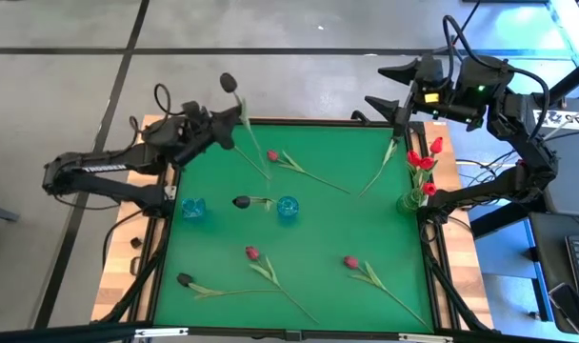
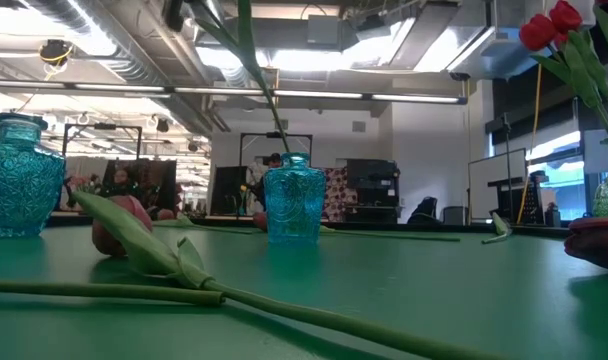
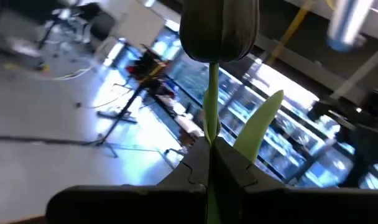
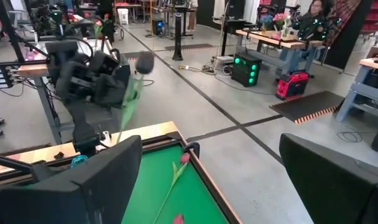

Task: Sort flowers into vase by color
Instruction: Put the black flower into the right blue flower vase

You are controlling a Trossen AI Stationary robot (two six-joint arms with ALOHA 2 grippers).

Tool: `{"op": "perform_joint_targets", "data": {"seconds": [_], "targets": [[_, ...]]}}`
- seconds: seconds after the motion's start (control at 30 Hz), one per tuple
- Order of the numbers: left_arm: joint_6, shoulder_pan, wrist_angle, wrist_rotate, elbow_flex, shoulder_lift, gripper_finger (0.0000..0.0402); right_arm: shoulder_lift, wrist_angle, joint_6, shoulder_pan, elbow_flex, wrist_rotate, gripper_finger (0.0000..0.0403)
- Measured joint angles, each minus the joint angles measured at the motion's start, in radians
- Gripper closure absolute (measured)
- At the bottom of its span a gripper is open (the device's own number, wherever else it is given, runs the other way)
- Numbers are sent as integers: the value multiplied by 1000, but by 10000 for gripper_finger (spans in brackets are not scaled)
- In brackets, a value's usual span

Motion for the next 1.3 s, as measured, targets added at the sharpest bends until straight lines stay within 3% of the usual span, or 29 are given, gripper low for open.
{"op": "perform_joint_targets", "data": {"seconds": [0.17, 0.5, 0.83, 1.03, 1.3], "targets": [[75, -82, 7, -3, 76, 50, 400, 0, 0, 0, 0, 0, -74, 24], [174, -174, 126, 10, 179, 212, 400, 0, -1, 1, 0, 0, -92, 24], [280, -226, 246, 21, 69, 268, 400, 0, -20, 26, 0, 0, -92, 24], [340, -197, 276, 82, 8, 277, 400, 0, -26, 27, 0, 0, -72, 24], [367, -171, 498, 183, -107, 342, 400, 0, -33, 27, 0, 0, -20, 24]]}}
